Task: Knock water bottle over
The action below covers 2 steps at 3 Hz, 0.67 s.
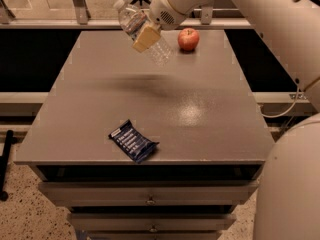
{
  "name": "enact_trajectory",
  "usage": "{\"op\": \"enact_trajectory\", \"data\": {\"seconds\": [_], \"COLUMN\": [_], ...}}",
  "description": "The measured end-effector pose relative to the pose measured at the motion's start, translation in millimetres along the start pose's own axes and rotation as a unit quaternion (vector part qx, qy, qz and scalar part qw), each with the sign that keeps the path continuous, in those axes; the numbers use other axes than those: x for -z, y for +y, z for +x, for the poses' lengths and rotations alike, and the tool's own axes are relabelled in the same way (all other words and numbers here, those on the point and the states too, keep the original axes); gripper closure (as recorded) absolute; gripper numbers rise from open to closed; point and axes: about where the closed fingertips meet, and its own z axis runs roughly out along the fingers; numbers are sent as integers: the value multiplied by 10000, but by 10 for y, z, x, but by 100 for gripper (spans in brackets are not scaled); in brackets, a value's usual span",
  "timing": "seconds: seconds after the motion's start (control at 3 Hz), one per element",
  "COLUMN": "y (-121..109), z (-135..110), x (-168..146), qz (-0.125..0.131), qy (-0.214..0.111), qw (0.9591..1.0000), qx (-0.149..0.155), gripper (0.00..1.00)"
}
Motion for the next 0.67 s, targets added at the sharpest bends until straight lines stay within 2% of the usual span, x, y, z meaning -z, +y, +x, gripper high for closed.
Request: {"op": "enact_trajectory", "data": {"seconds": [0.33,0.67], "y": [384,617], "z": [320,495], "x": [-150,-197], "qz": [-821,-1361], "qy": [1179,1797], "qw": [9873,9683], "qx": [682,1079], "gripper": [100,100]}}
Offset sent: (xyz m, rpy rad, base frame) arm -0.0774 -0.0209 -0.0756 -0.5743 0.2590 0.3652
